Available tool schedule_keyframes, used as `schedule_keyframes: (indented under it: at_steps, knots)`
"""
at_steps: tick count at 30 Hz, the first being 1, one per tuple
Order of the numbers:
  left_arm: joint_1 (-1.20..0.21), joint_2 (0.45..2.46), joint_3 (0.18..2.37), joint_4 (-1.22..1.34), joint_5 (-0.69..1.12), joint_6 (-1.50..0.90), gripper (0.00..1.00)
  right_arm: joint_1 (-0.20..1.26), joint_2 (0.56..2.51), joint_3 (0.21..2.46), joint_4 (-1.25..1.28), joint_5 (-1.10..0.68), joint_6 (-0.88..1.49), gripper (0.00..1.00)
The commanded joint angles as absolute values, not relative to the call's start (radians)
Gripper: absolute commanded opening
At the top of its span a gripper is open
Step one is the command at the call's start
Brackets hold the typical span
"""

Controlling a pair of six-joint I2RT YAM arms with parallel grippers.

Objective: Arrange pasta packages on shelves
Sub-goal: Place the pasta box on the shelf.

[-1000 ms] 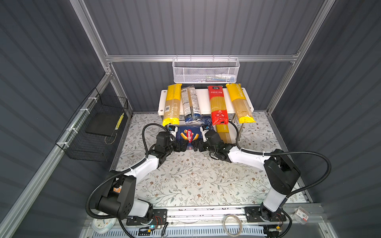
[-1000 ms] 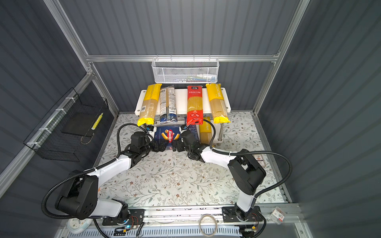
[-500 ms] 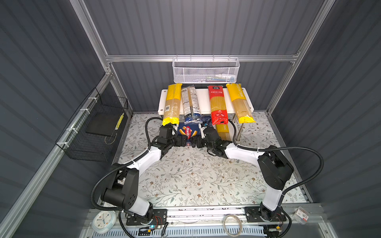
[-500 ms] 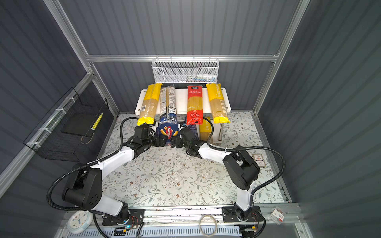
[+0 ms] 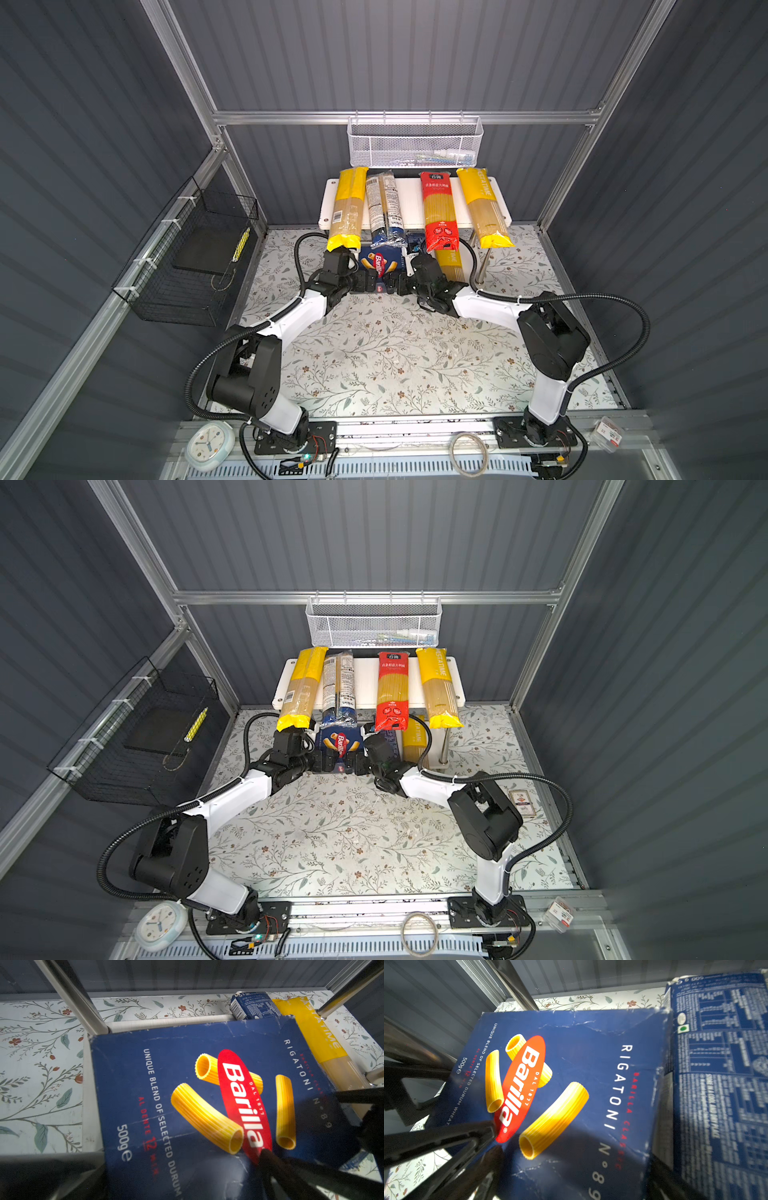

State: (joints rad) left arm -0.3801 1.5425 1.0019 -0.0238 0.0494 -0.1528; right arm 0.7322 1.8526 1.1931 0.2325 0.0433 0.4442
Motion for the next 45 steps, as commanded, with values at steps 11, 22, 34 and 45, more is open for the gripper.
schedule_keyframes:
  at_steps: [11,22,34,45]
  knots:
    - [-0.411,1.529,1.056,0.003,0.076,-0.146,1.0,0.762,1.761,1.157,0.314,0.018,0.423,0.99]
    - [-0.411,1.567,1.065,0.009,0.035,-0.167,1.0,0.758,1.855,1.236,0.296,0.111,0.454,0.99]
    - [-0.411,1.528,1.046,-0.001,-0.116,-0.185,1.0,0.758,1.811,1.101,0.436,0.317,0.489,0.99]
    - [-0.411,1.46,1.005,0.03,-0.146,-0.177,1.0,0.759,1.788,1.095,0.474,0.361,0.448,0.99]
